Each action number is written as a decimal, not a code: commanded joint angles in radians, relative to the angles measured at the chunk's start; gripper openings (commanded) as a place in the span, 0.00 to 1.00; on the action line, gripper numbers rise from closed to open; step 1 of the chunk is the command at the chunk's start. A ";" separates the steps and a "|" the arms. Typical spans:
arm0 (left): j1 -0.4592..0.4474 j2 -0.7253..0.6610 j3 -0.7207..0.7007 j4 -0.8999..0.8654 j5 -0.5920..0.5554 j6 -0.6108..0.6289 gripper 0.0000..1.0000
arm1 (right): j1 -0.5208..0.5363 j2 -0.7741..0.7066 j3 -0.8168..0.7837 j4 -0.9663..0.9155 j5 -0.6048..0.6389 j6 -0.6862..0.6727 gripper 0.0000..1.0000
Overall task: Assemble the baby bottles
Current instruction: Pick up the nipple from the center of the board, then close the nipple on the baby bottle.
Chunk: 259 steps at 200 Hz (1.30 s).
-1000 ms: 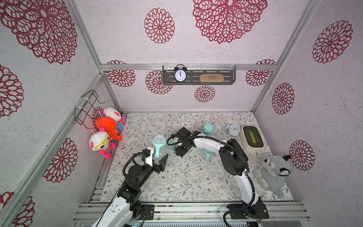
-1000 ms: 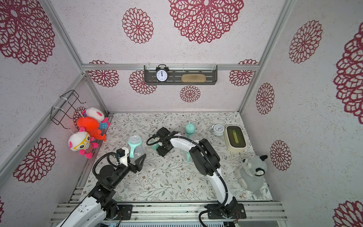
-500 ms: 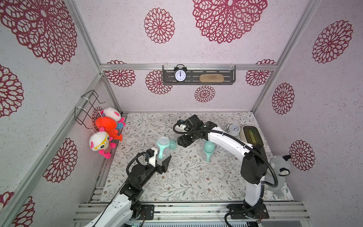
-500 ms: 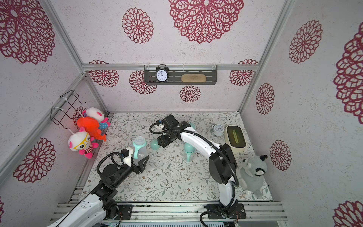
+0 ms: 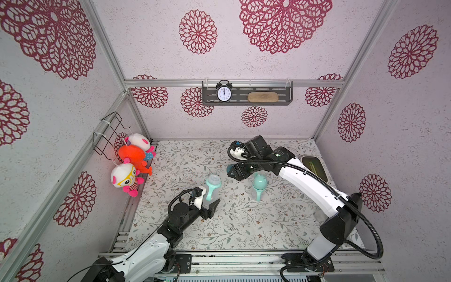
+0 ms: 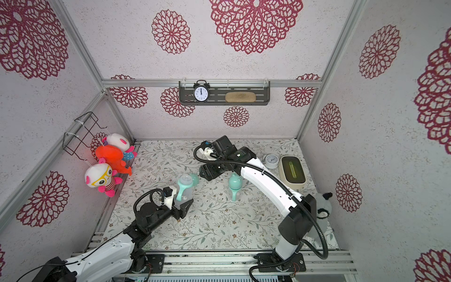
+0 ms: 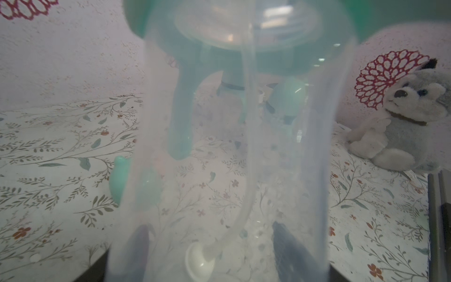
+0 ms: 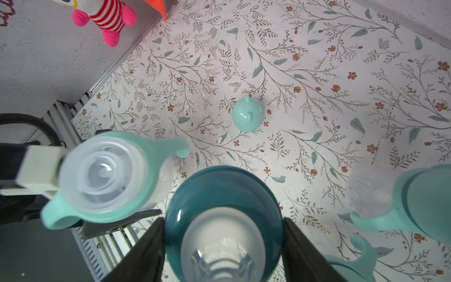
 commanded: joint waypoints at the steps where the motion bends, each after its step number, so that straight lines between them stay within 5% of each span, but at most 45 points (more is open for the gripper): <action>1: -0.046 0.042 0.032 0.081 -0.019 0.039 0.00 | -0.006 -0.081 -0.001 -0.059 -0.074 0.025 0.57; 56: -0.137 0.163 0.074 0.119 -0.060 0.072 0.00 | -0.006 -0.136 -0.071 -0.099 -0.150 -0.013 0.57; 165: -0.216 0.190 0.105 0.108 -0.100 0.108 0.00 | 0.007 -0.156 -0.209 -0.007 -0.263 -0.030 0.57; 259: -0.263 0.186 0.098 0.120 -0.163 0.144 0.00 | 0.008 -0.106 -0.175 -0.063 -0.282 -0.047 0.57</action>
